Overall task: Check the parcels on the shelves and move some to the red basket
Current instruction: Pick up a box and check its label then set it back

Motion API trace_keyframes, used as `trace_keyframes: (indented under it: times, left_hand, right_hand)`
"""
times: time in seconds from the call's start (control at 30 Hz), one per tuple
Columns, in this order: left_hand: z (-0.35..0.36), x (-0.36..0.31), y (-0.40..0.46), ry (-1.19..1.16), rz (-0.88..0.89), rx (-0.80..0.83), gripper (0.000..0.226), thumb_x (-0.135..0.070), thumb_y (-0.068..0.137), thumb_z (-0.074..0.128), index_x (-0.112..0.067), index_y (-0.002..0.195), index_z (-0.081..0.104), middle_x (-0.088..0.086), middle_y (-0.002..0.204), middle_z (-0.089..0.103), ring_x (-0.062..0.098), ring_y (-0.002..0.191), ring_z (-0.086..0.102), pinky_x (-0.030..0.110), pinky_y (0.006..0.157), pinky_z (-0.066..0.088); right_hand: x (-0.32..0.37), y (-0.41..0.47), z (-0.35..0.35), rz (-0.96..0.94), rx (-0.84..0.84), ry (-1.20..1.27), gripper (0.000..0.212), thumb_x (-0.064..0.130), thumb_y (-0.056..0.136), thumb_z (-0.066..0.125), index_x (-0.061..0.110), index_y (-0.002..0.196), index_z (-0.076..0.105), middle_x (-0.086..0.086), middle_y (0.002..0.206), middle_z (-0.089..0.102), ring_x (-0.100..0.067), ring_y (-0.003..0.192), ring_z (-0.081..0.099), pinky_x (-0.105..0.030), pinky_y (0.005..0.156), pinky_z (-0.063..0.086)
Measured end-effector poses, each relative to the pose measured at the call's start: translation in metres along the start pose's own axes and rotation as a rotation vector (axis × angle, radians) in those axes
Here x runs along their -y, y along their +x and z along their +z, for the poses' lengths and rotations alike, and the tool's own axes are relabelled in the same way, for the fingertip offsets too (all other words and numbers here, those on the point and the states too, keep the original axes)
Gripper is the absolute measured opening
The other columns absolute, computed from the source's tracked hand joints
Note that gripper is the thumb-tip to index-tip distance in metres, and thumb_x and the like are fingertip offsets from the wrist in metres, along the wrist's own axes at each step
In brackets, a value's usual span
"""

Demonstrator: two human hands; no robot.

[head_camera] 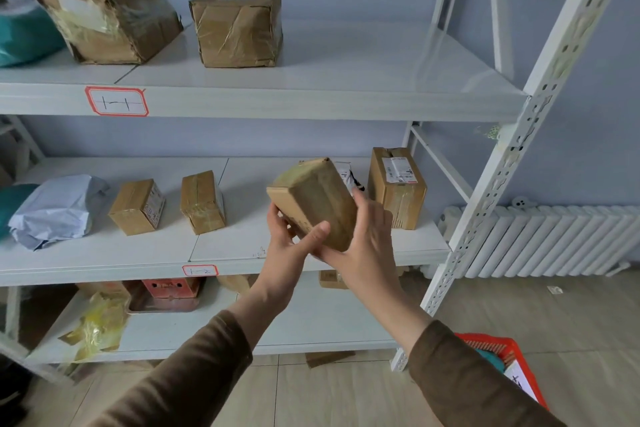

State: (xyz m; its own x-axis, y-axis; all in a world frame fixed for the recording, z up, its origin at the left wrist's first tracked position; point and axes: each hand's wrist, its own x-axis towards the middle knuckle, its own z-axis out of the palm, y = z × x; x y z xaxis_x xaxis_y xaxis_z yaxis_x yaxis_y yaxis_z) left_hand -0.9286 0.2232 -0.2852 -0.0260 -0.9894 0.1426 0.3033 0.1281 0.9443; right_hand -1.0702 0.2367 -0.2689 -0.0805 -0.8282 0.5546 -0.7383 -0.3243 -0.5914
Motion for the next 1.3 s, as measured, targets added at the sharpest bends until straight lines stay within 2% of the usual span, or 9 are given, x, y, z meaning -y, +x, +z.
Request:
trace_keyframes:
  times: [0.2, 0.3, 0.47, 0.67, 0.73, 0.87, 0.97, 1.13, 1.3]
  left_hand:
    - [-0.009, -0.011, 0.012, -0.482, -0.364, 0.008, 0.063, -0.046, 0.098, 0.052, -0.006, 0.146, 0.055, 0.022, 0.132, 0.067, 0.032, 0.114, 0.069, 0.041, 0.086, 0.060]
    - [-0.019, -0.012, 0.014, -0.535, -0.388, 0.019, 0.064, -0.051, 0.102, 0.043, -0.005, 0.142, 0.059, 0.019, 0.122, 0.072, 0.031, 0.108, 0.072, 0.039, 0.083, 0.061]
    - [-0.031, -0.011, 0.018, -0.541, -0.381, 0.026, 0.062, -0.051, 0.102, 0.043, -0.007, 0.144, 0.058, 0.020, 0.135, 0.066, 0.033, 0.119, 0.067, 0.045, 0.096, 0.057]
    - [-0.046, -0.019, 0.024, -0.501, -0.391, -0.004, 0.066, -0.054, 0.102, 0.040, -0.008, 0.147, 0.056, 0.021, 0.139, 0.064, 0.034, 0.119, 0.066, 0.047, 0.098, 0.053]
    - [-0.051, -0.021, 0.025, -0.485, -0.384, -0.022, 0.064, -0.053, 0.101, 0.042, -0.010, 0.147, 0.056, 0.021, 0.139, 0.064, 0.035, 0.121, 0.066, 0.047, 0.095, 0.056]
    - [-0.058, -0.023, 0.024, -0.500, -0.360, -0.074, 0.057, -0.050, 0.103, 0.043, -0.012, 0.143, 0.059, 0.020, 0.137, 0.066, 0.035, 0.122, 0.067, 0.049, 0.099, 0.054]
    - [-0.064, -0.017, 0.027, -0.435, -0.374, -0.110, 0.057, -0.049, 0.106, 0.041, -0.010, 0.144, 0.058, 0.021, 0.136, 0.067, 0.036, 0.126, 0.065, 0.052, 0.112, 0.046]
    - [-0.080, -0.006, 0.038, -0.151, -0.382, -0.225, 0.047, -0.043, 0.108, 0.045, -0.011, 0.141, 0.051, 0.019, 0.131, 0.068, 0.039, 0.121, 0.067, 0.050, 0.102, 0.056]
    - [-0.104, 0.018, 0.055, 0.006, -0.472, -0.206, 0.051, -0.054, 0.101, 0.056, -0.021, 0.139, 0.048, 0.009, 0.140, 0.055, 0.029, 0.131, 0.054, 0.050, 0.120, 0.035]
  right_hand:
    - [0.025, -0.007, -0.001, -0.294, -0.016, -0.125, 0.089, 0.065, 0.077, 0.071, 0.014, 0.147, 0.050, -0.002, 0.136, 0.053, -0.022, 0.121, 0.049, -0.038, 0.103, 0.043]
    - [0.035, -0.017, 0.004, -0.392, 0.007, -0.154, 0.076, 0.057, 0.085, 0.071, 0.016, 0.147, 0.052, 0.000, 0.144, 0.053, -0.023, 0.128, 0.050, -0.041, 0.107, 0.041]
    - [0.034, -0.017, 0.013, -0.381, 0.028, -0.023, 0.054, 0.046, 0.090, 0.070, 0.013, 0.132, 0.061, 0.000, 0.144, 0.055, -0.022, 0.131, 0.051, -0.041, 0.109, 0.041]
    - [0.026, -0.016, 0.022, -0.132, 0.035, 0.395, 0.033, 0.042, 0.097, 0.061, 0.014, 0.115, 0.064, 0.002, 0.144, 0.051, -0.012, 0.140, 0.044, -0.018, 0.108, 0.040]
    - [0.028, -0.013, 0.025, -0.005, 0.052, 0.508, 0.035, 0.046, 0.096, 0.061, 0.020, 0.119, 0.062, 0.008, 0.142, 0.053, -0.011, 0.139, 0.047, -0.024, 0.109, 0.042]
    - [0.037, -0.005, 0.034, 0.513, 0.286, 0.952, 0.059, 0.047, 0.089, 0.074, 0.033, 0.140, 0.050, 0.008, 0.138, 0.061, -0.009, 0.129, 0.057, -0.035, 0.111, 0.047]
    - [0.034, -0.004, 0.048, 0.755, 0.470, 1.148, 0.057, 0.049, 0.082, 0.075, 0.031, 0.134, 0.059, 0.003, 0.129, 0.071, -0.019, 0.122, 0.062, -0.045, 0.111, 0.044]
    - [0.024, 0.002, 0.080, 0.930, 0.394, 1.208, 0.048, 0.036, 0.085, 0.078, 0.018, 0.127, 0.060, -0.007, 0.119, 0.071, -0.024, 0.114, 0.063, -0.040, 0.103, 0.052]
    - [0.009, 0.030, 0.137, 1.073, 0.308, 1.026, 0.068, 0.045, 0.076, 0.086, 0.014, 0.130, 0.058, -0.010, 0.119, 0.072, -0.023, 0.109, 0.069, -0.034, 0.081, 0.054]
